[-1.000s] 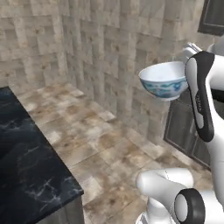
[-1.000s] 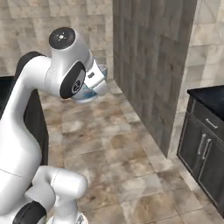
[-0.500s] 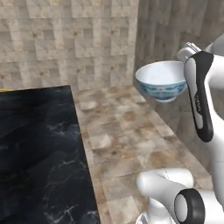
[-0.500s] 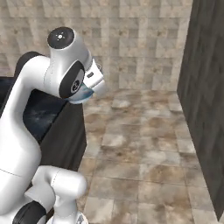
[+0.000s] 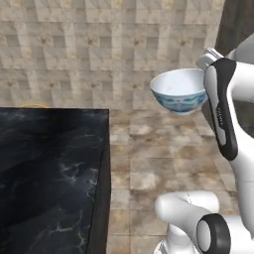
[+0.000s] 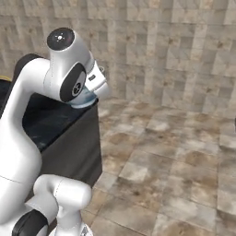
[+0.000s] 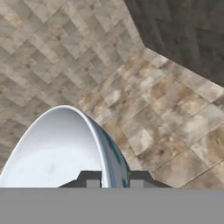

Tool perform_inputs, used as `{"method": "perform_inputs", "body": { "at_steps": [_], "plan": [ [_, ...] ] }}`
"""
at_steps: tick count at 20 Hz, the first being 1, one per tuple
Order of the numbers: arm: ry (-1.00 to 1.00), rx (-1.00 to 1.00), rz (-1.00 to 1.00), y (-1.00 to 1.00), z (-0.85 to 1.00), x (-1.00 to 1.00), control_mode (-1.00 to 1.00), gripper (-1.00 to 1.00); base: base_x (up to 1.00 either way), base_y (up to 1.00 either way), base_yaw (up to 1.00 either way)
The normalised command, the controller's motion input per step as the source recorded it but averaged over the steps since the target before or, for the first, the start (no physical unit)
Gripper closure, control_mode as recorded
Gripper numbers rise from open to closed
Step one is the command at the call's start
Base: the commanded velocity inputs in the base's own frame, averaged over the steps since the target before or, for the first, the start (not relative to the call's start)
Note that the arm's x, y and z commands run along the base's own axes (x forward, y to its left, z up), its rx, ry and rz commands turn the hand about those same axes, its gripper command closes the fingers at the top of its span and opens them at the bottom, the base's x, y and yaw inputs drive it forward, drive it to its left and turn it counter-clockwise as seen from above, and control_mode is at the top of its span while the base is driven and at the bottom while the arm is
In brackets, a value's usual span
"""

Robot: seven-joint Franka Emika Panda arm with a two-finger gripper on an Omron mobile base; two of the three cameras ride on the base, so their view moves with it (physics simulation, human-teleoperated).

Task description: Pick up the bowls from the cabinet and place each bowl in front of a stool on the dining counter.

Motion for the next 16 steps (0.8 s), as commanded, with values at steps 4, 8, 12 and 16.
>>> {"method": "perform_inputs", "body": {
  "at_steps": [4,8,12,16],
  "plan": [
    [0.0,0.0,0.0,0.0,0.0,0.0,1.0,1.0,1.0,-1.0,0.37],
    [0.0,0.0,0.0,0.0,0.0,0.0,1.0,1.0,1.0,-0.87,0.4],
    [0.0,0.0,0.0,0.0,0.0,0.0,1.0,1.0,1.0,-0.71,0.47],
    [0.0,0.0,0.0,0.0,0.0,0.0,1.0,1.0,1.0,-0.78,0.48]
  ]
}}
